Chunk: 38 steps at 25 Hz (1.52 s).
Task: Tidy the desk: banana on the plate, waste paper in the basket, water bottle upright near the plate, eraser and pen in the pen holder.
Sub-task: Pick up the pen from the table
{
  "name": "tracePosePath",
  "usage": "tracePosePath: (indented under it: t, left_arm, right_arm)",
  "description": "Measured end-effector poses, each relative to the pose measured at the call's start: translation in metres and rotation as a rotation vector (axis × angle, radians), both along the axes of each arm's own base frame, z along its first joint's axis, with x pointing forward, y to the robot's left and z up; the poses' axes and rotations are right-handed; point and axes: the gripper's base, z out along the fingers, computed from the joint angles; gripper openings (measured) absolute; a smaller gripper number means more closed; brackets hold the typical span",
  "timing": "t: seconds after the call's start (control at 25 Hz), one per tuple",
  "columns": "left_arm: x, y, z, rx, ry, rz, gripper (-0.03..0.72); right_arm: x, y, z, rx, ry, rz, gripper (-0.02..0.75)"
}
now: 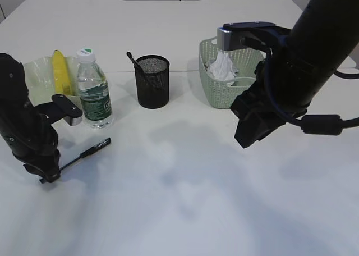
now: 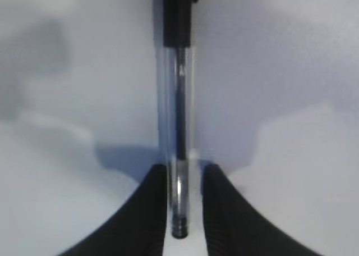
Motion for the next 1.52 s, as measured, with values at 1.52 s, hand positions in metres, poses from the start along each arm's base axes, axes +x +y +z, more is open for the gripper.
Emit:
tracePosePath:
  t: [1.52]
  left_arm:
    - [-0.028, -0.023, 0.108, -0.408, -0.091, 0.233, 0.040]
  right_arm:
    - [-0.003, 0.009, 0.011, 0.123, -0.067, 0.092, 0.250]
